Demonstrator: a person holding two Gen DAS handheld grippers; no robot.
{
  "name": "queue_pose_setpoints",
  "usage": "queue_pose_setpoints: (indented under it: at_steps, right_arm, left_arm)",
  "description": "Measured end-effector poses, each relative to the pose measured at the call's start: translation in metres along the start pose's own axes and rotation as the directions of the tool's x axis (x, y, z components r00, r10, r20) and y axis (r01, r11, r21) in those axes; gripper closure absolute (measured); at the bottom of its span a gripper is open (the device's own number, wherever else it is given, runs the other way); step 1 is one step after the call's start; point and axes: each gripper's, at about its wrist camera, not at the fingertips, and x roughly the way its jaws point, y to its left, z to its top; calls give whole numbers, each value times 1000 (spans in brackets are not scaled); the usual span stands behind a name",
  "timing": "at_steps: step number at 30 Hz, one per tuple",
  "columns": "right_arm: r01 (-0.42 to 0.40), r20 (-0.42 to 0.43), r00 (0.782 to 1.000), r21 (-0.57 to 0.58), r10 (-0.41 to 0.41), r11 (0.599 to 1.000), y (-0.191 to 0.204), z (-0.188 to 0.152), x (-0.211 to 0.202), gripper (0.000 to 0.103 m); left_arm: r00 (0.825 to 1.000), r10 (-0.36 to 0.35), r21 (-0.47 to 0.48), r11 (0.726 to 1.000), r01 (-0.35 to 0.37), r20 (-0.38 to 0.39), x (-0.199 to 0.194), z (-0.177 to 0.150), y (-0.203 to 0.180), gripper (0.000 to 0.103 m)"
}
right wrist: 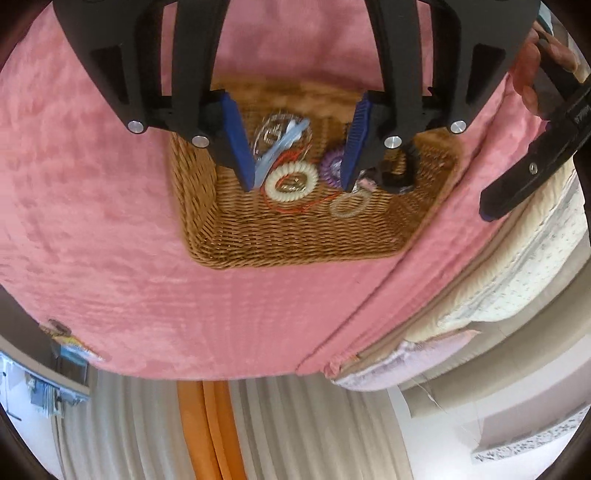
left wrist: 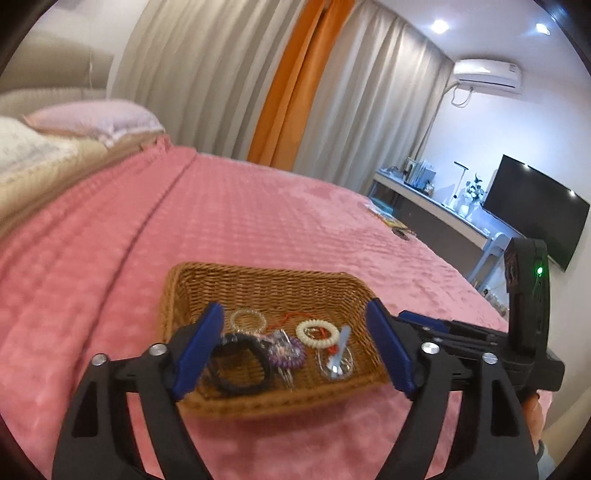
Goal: Organize jewelry
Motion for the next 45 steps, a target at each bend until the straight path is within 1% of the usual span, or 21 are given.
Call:
queue_pose_setpoints:
  at_steps: [1, 3, 5, 7, 9, 11, 14, 16, 19, 22, 25, 26, 27, 29, 31, 34, 38, 42, 45]
  right_arm:
    - [0, 13, 1000, -6, 0, 1000, 3, -4, -7, 52]
    - [15, 45, 999, -19, -14, 1000, 9, -15, -22, 48]
    - [42, 83, 996, -32, -39, 999, 15, -29, -38, 42]
    - [62, 121, 991, -42, -56, 997, 20, -45, -51, 36]
    - [84, 157, 985, -46, -76, 995, 22, -58, -62, 35]
    - [109, 201, 975, -35, -100, 993, 21, -71, -72, 31]
    - [148, 260, 956, -24, -136, 989, 19, -84, -83, 28]
    - [159, 288, 946, -20, -146, 987, 17, -91, -88, 27]
    - [166, 315, 937, -19, -152, 986, 16, -99, -88, 26]
    - [187, 331, 929, -26, -168, 982, 16, -110, -83, 26]
    - [186, 318, 933, -35, -165, 982, 16, -116, -79, 26]
    - [183, 327, 931, -33, -162, 983, 15, -116, -82, 26]
    - [179, 333, 929, -28, -160, 983, 14, -117, -83, 26]
    - [172, 330, 931, -11, -159, 985, 9, -118, -81, 24]
    - [174, 322, 932, 0, -164, 985, 6, -119, -78, 24]
    - [171, 315, 935, 5, -164, 985, 4, -120, -75, 24]
    - [198, 327, 927, -15, -182, 980, 9, -122, -73, 23]
    - [232, 342, 918, -53, -201, 971, 19, -126, -72, 20]
    - [250, 352, 913, -79, -208, 965, 26, -128, -72, 16]
  left_arm:
    - [1000, 11, 12, 1000, -11, 12, -9, -4, -5, 19]
    - [998, 47, 39, 998, -48, 39, -27, -14, -14, 17]
    - [994, 88, 64, 994, -92, 61, -43, -25, -22, 14]
    - [986, 137, 77, 987, -144, 93, -58, -37, -27, 13]
    - [961, 231, 86, 966, -245, 151, -72, -52, -31, 13]
    - [945, 278, 84, 952, -295, 173, -78, -63, -31, 13]
    - [938, 302, 69, 946, -317, 172, -83, -77, -28, 13]
    - [931, 313, 55, 943, -328, 189, -86, -83, -26, 13]
    - [917, 331, 27, 938, -345, 224, -90, -92, -24, 13]
    - [905, 356, 26, 928, -372, 233, -85, -103, -22, 13]
    - [912, 358, 52, 926, -375, 202, -77, -106, -22, 13]
    - [914, 354, 56, 927, -371, 198, -76, -106, -22, 13]
    - [915, 353, 56, 927, -370, 195, -75, -107, -21, 11]
    - [916, 354, 55, 928, -370, 186, -73, -108, -20, 10]
    - [915, 356, 57, 926, -372, 188, -72, -110, -21, 10]
    - [908, 362, 68, 921, -383, 208, -75, -112, -26, 10]
    - [904, 365, 83, 917, -390, 223, -77, -113, -30, 8]
    - [906, 366, 80, 918, -389, 213, -76, -112, -30, 8]
    - [909, 364, 76, 920, -385, 202, -75, -111, -27, 8]
